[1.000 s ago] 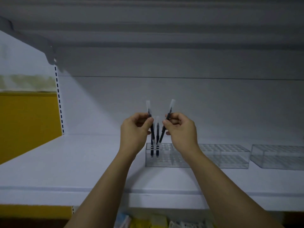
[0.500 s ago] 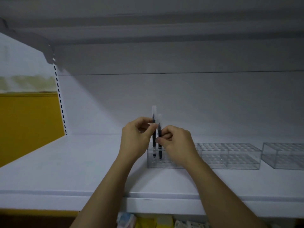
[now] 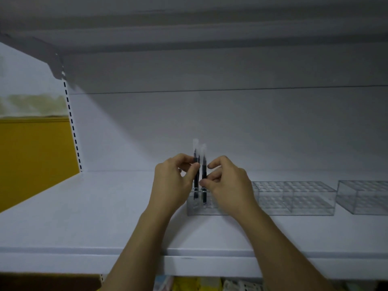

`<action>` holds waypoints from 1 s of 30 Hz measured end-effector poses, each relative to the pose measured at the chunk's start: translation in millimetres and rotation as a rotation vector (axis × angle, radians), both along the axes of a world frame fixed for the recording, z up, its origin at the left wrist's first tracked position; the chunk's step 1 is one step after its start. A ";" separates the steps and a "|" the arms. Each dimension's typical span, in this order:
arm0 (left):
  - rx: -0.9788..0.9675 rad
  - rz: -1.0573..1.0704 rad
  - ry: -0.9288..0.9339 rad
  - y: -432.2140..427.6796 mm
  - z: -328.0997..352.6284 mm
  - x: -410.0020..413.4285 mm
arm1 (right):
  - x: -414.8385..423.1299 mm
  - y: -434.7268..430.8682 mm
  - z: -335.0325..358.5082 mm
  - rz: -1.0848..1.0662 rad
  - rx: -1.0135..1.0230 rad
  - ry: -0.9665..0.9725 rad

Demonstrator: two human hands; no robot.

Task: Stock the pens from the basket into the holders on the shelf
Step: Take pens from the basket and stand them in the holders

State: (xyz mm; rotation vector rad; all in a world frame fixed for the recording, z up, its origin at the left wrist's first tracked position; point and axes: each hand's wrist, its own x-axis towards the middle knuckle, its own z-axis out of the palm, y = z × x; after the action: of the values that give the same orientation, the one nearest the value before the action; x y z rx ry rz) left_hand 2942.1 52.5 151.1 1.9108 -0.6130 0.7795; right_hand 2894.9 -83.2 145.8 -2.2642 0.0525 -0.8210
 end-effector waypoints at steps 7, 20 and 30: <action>0.025 -0.020 0.037 7.5 -9.6 -6.0 | -1.7 -1.9 -1.3 -0.040 -0.007 0.026; 0.105 0.154 -0.036 8.5 -26.8 -68.9 | -64.2 5.4 -16.6 0.011 0.045 -0.138; 0.014 -0.302 -0.098 -57.1 -84.0 -178.9 | -197.9 -55.8 -86.1 -0.175 -0.064 -0.218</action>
State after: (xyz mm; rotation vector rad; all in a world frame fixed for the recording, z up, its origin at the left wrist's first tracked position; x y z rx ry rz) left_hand 2763.2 -4.6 67.0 1.7456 -0.9446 0.6774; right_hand 2697.0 -139.1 59.7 -2.2386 0.1266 -1.1734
